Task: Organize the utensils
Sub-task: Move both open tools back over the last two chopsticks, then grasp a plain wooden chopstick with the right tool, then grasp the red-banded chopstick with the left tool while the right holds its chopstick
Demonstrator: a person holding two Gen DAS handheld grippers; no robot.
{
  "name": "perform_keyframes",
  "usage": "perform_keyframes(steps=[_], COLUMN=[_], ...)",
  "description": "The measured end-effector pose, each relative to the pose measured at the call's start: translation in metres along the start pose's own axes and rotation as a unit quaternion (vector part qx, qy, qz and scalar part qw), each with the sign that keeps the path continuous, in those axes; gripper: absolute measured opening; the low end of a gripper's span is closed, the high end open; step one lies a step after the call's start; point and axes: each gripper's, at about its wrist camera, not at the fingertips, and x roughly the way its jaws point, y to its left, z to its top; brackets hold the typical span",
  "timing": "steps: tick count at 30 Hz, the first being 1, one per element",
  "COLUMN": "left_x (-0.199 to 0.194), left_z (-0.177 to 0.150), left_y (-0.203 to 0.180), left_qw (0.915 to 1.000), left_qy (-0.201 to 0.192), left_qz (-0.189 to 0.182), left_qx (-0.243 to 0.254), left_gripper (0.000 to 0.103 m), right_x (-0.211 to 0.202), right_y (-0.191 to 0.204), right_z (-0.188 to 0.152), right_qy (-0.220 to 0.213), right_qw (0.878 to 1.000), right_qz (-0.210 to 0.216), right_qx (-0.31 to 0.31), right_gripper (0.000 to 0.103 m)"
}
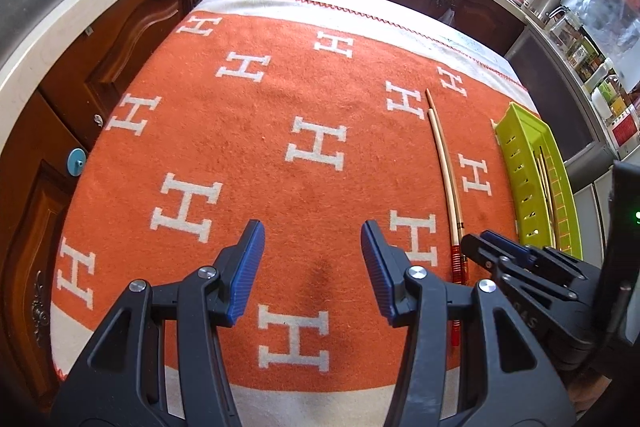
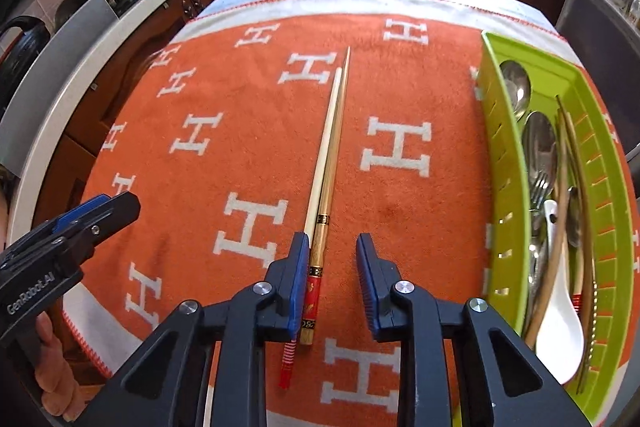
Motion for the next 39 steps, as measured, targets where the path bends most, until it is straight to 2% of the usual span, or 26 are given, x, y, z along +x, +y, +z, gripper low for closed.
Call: perform_keyframes(steps=[5, 14, 27, 30, 31, 32, 39], left_x=[0.008, 0.018, 0.019, 0.018, 0.018, 0.017, 0.023], left_z=[0.001, 0.0, -0.002, -0.002, -0.002, -0.001, 0.005], left_y=[-0.002, -0.003, -0.004, -0.01, -0.013, -0.015, -0.044], left_qw=[1.0, 0.9998, 0.9997, 0.9996, 0.9996, 0.9995, 0.9977], left_qy=[0.007, 0.016, 0.018, 0.015, 0.015, 0.015, 0.014], left_qz=[-0.005, -0.01, -0.012, -0.014, -0.015, -0.016, -0.046], left_qx=[0.004, 0.007, 0.009, 0.017, 0.02, 0.023, 0.048], left_gripper=[0.047, 0.047, 0.047, 0.047, 0.047, 0.047, 0.047], right_x=[0.012, 0.018, 0.033, 0.033, 0.032, 0.031, 0.01], right_y=[-0.001, 0.001, 0.015, 0.013, 0.011, 0.01, -0.016], right_z=[0.006, 0.025, 0.048, 0.046, 0.046, 0.045, 0.037], right_qy=[-0.002, -0.001, -0.035, -0.036, -0.036, -0.035, -0.049], right_qw=[1.0, 1.0, 0.995, 0.995, 0.995, 0.995, 0.998], right_qz=[-0.014, -0.023, -0.075, -0.071, -0.071, -0.073, -0.038], right_qx=[-0.002, -0.007, -0.06, -0.06, -0.055, -0.052, 0.006], right_gripper=[0.014, 0.016, 0.017, 0.015, 0.007, 0.006, 0.006])
